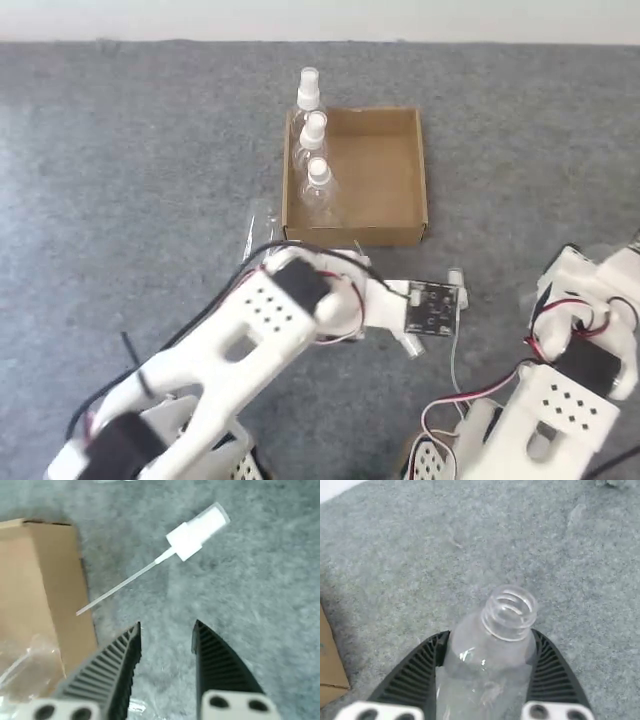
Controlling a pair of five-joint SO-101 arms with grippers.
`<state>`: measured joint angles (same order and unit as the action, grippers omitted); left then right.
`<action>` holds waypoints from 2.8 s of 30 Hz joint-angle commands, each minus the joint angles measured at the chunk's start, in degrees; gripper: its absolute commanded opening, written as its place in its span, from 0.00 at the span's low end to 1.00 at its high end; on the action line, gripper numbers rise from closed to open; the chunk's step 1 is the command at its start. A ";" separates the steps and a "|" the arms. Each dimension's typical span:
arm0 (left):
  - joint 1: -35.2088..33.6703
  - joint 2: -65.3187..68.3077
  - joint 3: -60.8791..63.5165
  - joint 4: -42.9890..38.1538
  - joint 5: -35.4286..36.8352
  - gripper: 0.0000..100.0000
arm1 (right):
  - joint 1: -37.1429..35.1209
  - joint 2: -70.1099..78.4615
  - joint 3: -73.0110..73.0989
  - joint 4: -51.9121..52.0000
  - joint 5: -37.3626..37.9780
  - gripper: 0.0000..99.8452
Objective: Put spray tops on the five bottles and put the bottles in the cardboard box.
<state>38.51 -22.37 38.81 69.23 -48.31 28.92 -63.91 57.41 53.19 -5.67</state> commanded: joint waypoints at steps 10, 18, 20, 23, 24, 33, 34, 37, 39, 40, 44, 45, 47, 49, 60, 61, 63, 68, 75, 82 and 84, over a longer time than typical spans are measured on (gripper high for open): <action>3.08 18.20 -16.13 -0.26 -3.34 0.16 | 0.84 -1.36 -1.05 -1.45 -0.09 0.10; 5.54 25.67 -18.68 -3.08 -5.10 0.16 | 1.45 -1.36 -1.14 -1.54 -0.09 0.10; 5.71 26.99 -18.77 -4.57 -5.10 0.16 | 1.45 -1.36 -1.14 -1.54 -0.09 0.10; 5.80 28.66 -18.77 -6.51 -5.10 0.16 | 1.45 -1.36 -1.14 -1.54 -0.09 0.10; 5.80 29.19 -18.77 -7.30 -5.10 0.16 | 1.36 -1.36 -1.14 -1.54 -0.09 0.10; 6.51 35.69 -21.67 -9.49 -5.10 0.16 | 1.01 -1.36 -1.14 -1.45 -0.09 0.10; 6.68 36.66 -22.20 -9.49 -5.10 0.16 | 1.01 -1.36 -1.14 -1.45 -0.09 0.10; 6.86 39.21 -23.43 -9.49 -5.10 0.16 | 1.01 -1.36 -1.14 -1.45 -0.09 0.10; 6.86 39.91 -23.60 -9.41 -5.10 0.15 | 1.01 -1.36 -1.14 -1.45 -0.09 0.10; 6.86 39.65 -23.69 -9.32 -5.01 0.15 | 1.01 -1.36 -1.14 -1.45 -0.09 0.10; 6.86 38.95 -23.69 -7.82 -5.01 0.15 | 1.01 -1.36 -1.14 -1.45 -0.09 0.10; 6.86 38.59 -23.69 -7.82 -5.01 0.16 | 1.01 -1.36 -1.14 -1.45 -0.09 0.10; 6.77 37.80 -23.69 -7.82 -4.31 0.16 | 1.01 -1.36 -1.14 -1.45 -0.09 0.10; 6.86 37.01 -23.78 -8.00 -2.64 0.16 | 1.01 -1.36 -1.14 -1.45 -0.09 0.10; 9.67 37.10 -23.78 -8.18 1.23 0.23 | 1.01 -1.36 -1.14 -1.45 -0.09 0.10; 9.93 37.19 -23.60 -8.18 1.23 0.23 | 1.01 -1.36 -1.14 -1.45 -0.09 0.10; 10.29 37.19 -23.43 -8.18 1.23 0.23 | 1.01 -1.36 -1.14 -1.45 -0.09 0.10; 10.29 37.19 -23.43 -8.00 1.23 0.17 | 1.01 -1.36 -1.14 -1.45 -0.09 0.10; 10.46 36.84 -23.69 -4.84 1.32 0.06 | 1.01 -1.36 -1.14 -1.45 -0.09 0.10; 10.46 36.57 -23.69 0.53 1.58 0.05 | 1.01 -1.36 -1.14 -1.45 -0.09 0.10; 10.46 36.57 -23.69 1.32 1.58 0.05 | 1.01 -1.36 -1.14 -1.45 -0.09 0.10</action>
<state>48.62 17.98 17.36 67.91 -47.08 29.71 -63.91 57.41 53.10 -5.67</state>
